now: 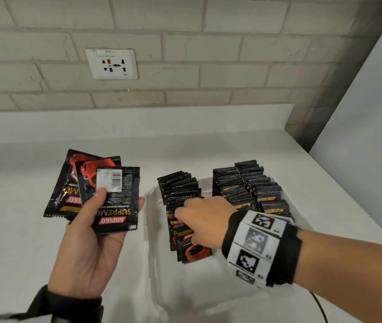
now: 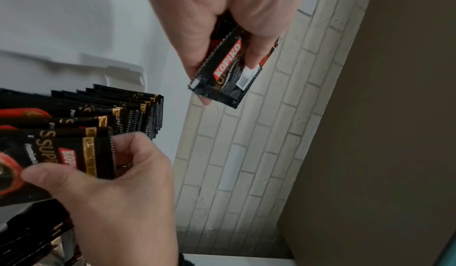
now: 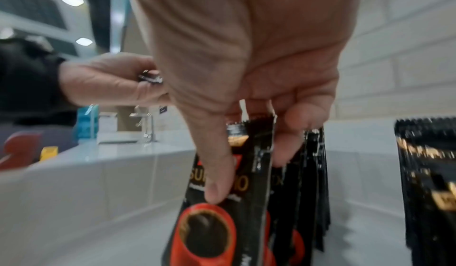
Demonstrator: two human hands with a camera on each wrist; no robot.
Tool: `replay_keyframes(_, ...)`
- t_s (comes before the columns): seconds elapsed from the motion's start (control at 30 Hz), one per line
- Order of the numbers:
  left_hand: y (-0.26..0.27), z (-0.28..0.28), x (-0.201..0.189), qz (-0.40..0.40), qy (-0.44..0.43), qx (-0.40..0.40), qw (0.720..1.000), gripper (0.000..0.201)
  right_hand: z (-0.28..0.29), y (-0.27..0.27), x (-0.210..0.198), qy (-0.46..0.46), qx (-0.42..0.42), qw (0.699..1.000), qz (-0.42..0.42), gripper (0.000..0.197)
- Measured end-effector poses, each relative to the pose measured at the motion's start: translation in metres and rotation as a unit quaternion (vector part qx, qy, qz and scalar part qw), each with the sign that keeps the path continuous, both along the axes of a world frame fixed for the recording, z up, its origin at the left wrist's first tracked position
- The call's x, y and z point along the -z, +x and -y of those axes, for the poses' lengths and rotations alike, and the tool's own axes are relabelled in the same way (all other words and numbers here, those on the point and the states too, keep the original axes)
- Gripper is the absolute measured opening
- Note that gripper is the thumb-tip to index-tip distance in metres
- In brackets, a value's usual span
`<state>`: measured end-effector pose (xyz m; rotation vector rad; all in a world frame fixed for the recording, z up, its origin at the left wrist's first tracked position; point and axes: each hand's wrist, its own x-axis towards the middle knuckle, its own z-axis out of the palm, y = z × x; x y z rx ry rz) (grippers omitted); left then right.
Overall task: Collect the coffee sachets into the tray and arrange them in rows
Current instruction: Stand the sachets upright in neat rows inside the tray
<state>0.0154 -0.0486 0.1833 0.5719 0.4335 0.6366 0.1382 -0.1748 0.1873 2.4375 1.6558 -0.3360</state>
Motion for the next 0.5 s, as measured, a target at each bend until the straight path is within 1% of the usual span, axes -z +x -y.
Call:
replay_keyframes(0.07, 0.002, 0.002, 0.0, -0.002, -0.002, 0.003, 1.0, 0.11, -0.001, 0.0, 0.0, -0.002, -0.007, 1.0, 0.024, 0.024)
replay_keyframes(0.1, 0.003, 0.004, -0.001, -0.006, -0.002, 0.005, 1.0, 0.104, -0.001, -0.001, 0.001, -0.007, -0.007, 0.999, 0.031, 0.026)
replay_keyframes(0.13, 0.004, 0.006, -0.001, -0.011, -0.002, 0.008, 1.0, 0.091, -0.002, -0.002, 0.001, -0.012, -0.008, 0.999, 0.038, 0.027)
replay_keyframes(0.2, 0.006, 0.01, -0.001, -0.012, 0.001, 0.011, 1.0, 0.051, -0.002, -0.004, 0.003, -0.019, -0.011, 0.999, 0.049, 0.031)
replay_keyframes(0.23, 0.007, 0.012, 0.0, -0.015, 0.002, 0.014, 1.0, 0.036, -0.002, -0.005, 0.003, -0.021, -0.012, 0.998, 0.055, 0.034)
replay_keyframes(0.27, 0.008, 0.014, 0.0, -0.019, 0.003, 0.018, 1.0, 0.028, -0.002, -0.005, 0.004, -0.024, -0.013, 0.998, 0.062, 0.036)
replay_keyframes(0.3, 0.009, 0.017, 0.0, -0.022, 0.005, 0.023, 0.999, 0.025, -0.002, -0.006, 0.004, -0.024, -0.011, 0.998, 0.064, 0.039)
replay_keyframes(0.37, 0.009, 0.021, -0.002, -0.03, 0.006, 0.035, 0.999, 0.026, -0.002, -0.006, 0.004, -0.018, -0.003, 0.998, 0.06, 0.041)
replay_keyframes(0.5, 0.01, 0.026, -0.006, -0.036, -0.002, 0.054, 0.998, 0.038, 0.002, -0.002, -0.001, -0.004, 0.003, 0.999, 0.045, 0.046)
